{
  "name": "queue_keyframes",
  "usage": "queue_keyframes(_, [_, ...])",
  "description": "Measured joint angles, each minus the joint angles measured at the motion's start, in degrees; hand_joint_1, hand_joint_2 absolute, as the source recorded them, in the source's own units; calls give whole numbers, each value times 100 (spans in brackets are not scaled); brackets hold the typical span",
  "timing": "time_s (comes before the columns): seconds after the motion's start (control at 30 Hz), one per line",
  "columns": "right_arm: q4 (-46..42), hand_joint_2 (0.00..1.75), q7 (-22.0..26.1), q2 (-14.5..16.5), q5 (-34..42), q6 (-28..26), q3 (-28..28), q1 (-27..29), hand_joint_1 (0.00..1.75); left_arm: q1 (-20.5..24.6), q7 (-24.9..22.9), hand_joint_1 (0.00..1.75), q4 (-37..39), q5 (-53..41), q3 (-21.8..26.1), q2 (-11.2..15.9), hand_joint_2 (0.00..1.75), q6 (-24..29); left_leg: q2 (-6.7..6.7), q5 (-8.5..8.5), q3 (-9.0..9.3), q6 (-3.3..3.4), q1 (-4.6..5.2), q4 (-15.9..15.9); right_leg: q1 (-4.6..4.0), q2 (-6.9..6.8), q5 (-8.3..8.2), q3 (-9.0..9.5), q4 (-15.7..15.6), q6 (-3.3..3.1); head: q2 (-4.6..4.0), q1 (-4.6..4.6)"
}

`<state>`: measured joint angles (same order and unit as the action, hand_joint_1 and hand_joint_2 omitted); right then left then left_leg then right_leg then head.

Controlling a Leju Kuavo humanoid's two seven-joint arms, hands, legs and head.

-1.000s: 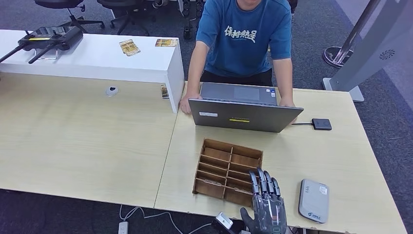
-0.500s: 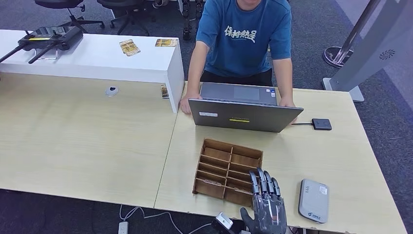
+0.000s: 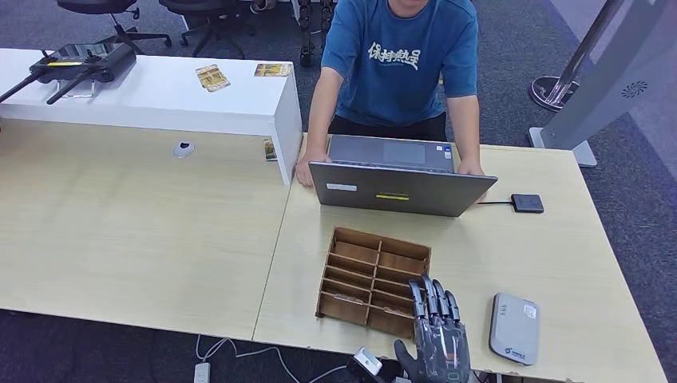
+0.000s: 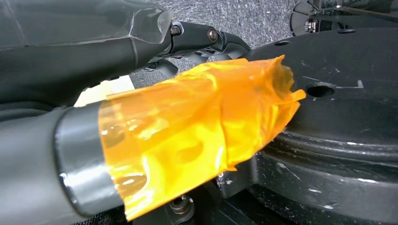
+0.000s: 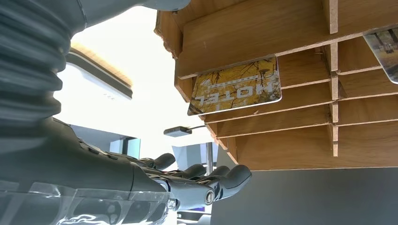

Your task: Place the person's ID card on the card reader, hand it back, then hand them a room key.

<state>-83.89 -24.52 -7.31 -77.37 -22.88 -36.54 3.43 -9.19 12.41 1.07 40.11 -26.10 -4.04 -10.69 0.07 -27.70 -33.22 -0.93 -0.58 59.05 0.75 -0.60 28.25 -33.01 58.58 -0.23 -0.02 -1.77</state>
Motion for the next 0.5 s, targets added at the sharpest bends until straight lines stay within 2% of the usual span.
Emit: queue_keyframes(0.5, [0, 175, 0, -3, 0, 0, 0, 0, 0, 0, 0, 0, 0, 0, 0, 0, 0, 0, 0, 0, 0, 0, 0, 0, 0, 0, 0, 0, 0, 0, 0, 0])
